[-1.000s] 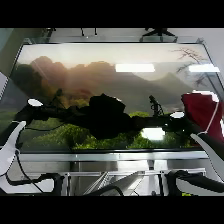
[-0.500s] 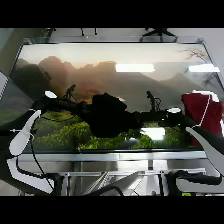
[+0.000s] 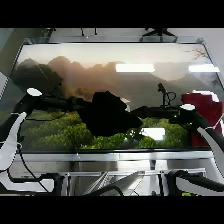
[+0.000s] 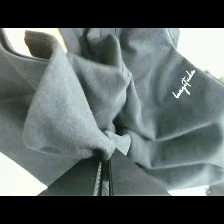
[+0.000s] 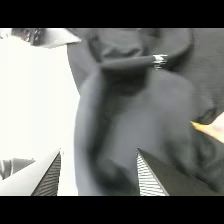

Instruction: Fold the shirts.

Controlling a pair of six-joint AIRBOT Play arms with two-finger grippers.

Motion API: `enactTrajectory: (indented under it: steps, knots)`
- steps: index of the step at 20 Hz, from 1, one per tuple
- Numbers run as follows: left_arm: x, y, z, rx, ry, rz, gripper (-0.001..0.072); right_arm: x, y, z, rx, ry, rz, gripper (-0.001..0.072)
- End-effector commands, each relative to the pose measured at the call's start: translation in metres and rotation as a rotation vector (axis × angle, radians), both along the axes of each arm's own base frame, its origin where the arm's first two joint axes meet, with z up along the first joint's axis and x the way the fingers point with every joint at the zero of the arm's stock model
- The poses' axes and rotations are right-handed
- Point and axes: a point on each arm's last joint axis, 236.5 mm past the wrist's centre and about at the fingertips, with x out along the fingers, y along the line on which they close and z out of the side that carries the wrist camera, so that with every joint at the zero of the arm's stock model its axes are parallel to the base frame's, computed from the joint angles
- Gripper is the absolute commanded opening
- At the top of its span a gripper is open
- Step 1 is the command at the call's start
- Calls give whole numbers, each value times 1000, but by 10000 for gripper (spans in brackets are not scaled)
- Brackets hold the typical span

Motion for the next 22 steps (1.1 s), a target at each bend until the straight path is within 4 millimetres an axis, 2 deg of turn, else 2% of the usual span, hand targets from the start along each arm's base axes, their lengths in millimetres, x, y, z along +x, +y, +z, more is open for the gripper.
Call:
enactTrajectory:
  steps: [1, 5, 9, 13, 16, 17, 19, 22]
  knots:
    - [-10, 17, 5, 1, -5, 40, 12, -15, 6, 2, -38, -27, 61, 520]
    - [-16, 22, 3, -7, 18, 47, 12, -25, 13, -34, -194, -41, 120, 521]
    - [-16, 21, 3, -8, 18, 46, 12, -39, 16, -67, -298, 40, 162, 520]
    - [-16, 21, 3, -8, 18, 46, 12, -39, 16, -73, -296, 61, 161, 511]
    - [-15, 21, 4, -12, 17, 48, 12, -40, 19, -71, -277, 72, 162, 193]
    - [-15, 20, 5, -16, 16, 50, 12, -41, 21, -68, -261, 77, 162, 11]
    - [-14, 21, 7, -11, 9, 41, 12, -41, 27, -58, -213, 85, 157, 19]
    - [-9, 27, 27, -15, -30, 36, 12, -35, 22, -43, -188, 64, 135, 18]
